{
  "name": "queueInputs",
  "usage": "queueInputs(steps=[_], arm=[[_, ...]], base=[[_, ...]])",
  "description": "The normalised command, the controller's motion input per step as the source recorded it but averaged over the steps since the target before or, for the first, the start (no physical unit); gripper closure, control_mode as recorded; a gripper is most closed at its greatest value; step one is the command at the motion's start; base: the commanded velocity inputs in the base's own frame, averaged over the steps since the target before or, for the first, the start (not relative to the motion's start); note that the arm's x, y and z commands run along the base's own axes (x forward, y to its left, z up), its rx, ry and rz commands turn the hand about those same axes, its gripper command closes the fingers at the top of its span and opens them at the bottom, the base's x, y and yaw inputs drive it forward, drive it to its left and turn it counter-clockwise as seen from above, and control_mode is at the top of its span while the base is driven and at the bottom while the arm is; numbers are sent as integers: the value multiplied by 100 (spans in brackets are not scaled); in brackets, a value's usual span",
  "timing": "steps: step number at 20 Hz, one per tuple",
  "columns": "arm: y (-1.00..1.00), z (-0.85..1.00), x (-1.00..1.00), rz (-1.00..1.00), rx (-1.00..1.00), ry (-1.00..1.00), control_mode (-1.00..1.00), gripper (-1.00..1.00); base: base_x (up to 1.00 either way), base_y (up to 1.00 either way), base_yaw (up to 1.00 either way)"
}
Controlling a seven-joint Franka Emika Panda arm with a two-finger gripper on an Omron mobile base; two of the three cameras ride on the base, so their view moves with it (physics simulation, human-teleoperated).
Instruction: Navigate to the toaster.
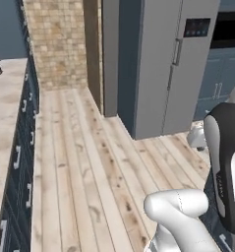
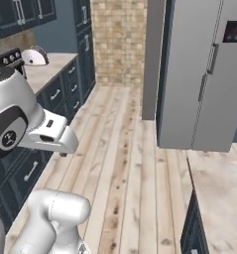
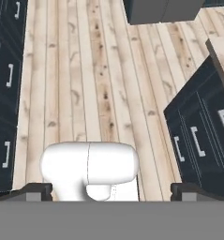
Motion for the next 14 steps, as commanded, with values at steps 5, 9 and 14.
queueInputs(steps=[5, 9, 14], arm=[[0, 0, 0, 0, 0, 0, 100, -100], [0, 0, 0, 0, 0, 0, 100, -100], [0, 0, 0, 0, 0, 0, 100, -100]], base=[[100, 0, 0], [100, 0, 0], [100, 2, 0]])
